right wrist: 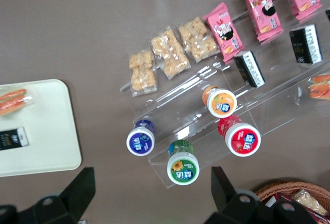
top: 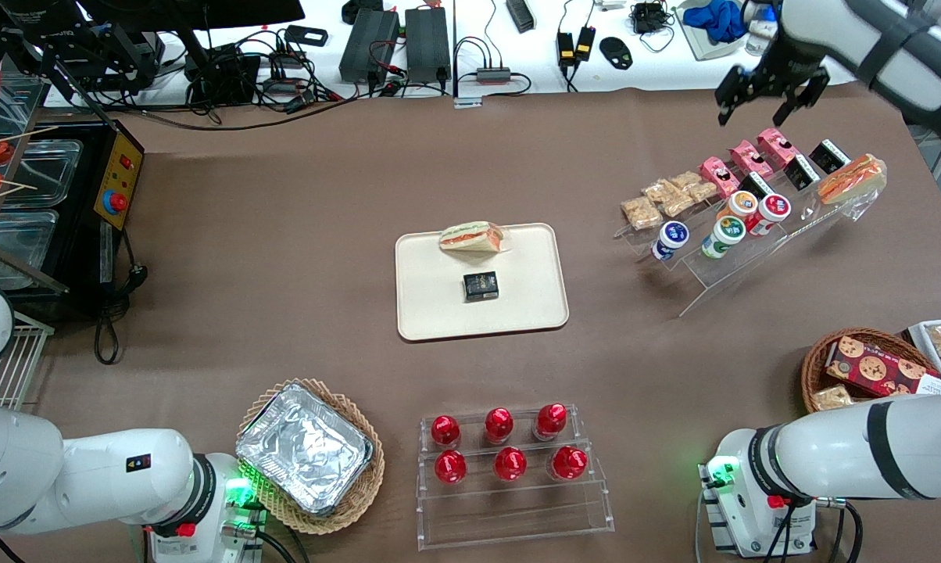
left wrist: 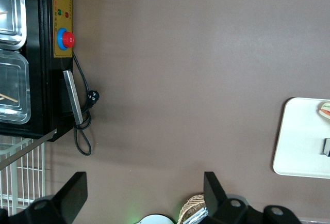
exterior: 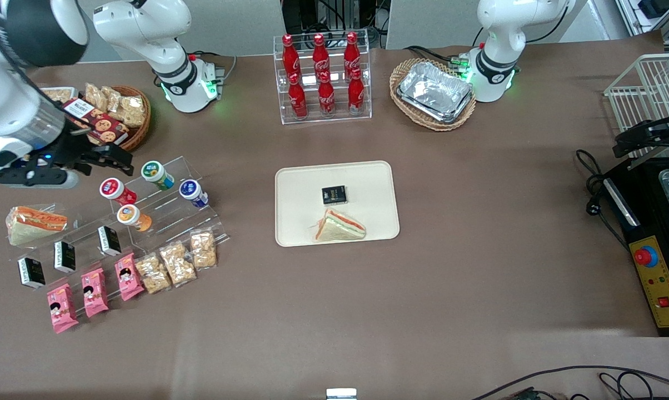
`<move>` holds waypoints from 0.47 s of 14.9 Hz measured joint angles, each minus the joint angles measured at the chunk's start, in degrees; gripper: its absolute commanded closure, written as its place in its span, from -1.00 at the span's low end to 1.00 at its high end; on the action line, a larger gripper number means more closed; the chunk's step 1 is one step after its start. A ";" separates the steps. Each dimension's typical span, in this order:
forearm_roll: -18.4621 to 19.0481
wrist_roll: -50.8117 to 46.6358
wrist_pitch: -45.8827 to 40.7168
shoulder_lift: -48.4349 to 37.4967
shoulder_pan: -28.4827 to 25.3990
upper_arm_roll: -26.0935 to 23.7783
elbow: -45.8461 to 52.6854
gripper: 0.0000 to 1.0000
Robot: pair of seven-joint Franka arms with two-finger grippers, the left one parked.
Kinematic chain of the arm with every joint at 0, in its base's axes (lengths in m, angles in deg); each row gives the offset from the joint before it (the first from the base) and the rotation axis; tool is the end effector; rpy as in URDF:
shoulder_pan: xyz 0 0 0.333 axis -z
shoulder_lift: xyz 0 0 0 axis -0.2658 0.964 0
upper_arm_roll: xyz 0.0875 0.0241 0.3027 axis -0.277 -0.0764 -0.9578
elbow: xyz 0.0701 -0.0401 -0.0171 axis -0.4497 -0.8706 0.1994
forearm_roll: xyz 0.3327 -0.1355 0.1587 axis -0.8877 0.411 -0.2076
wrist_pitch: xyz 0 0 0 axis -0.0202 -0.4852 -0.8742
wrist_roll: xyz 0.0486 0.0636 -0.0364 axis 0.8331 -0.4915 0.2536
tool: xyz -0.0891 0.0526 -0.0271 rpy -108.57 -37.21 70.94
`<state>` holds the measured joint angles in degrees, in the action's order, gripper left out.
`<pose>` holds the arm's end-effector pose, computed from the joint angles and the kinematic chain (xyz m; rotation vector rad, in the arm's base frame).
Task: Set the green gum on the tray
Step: 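Move the right gripper toward the green-labelled bottle on the acrylic rack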
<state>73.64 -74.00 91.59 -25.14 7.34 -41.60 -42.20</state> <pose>0.5098 0.0522 0.5673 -3.1118 0.1204 0.0495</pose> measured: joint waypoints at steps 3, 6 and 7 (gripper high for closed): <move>2.85 0.01 4.48 -2.76 -0.74 -0.16 -7.86 -1.00; 3.56 0.27 10.08 -4.12 -0.86 -0.25 -14.02 -1.00; 3.65 0.32 11.81 -4.58 -0.86 -0.25 -15.96 -1.00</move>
<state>77.29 -73.68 103.40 -29.73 6.48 -41.85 -58.16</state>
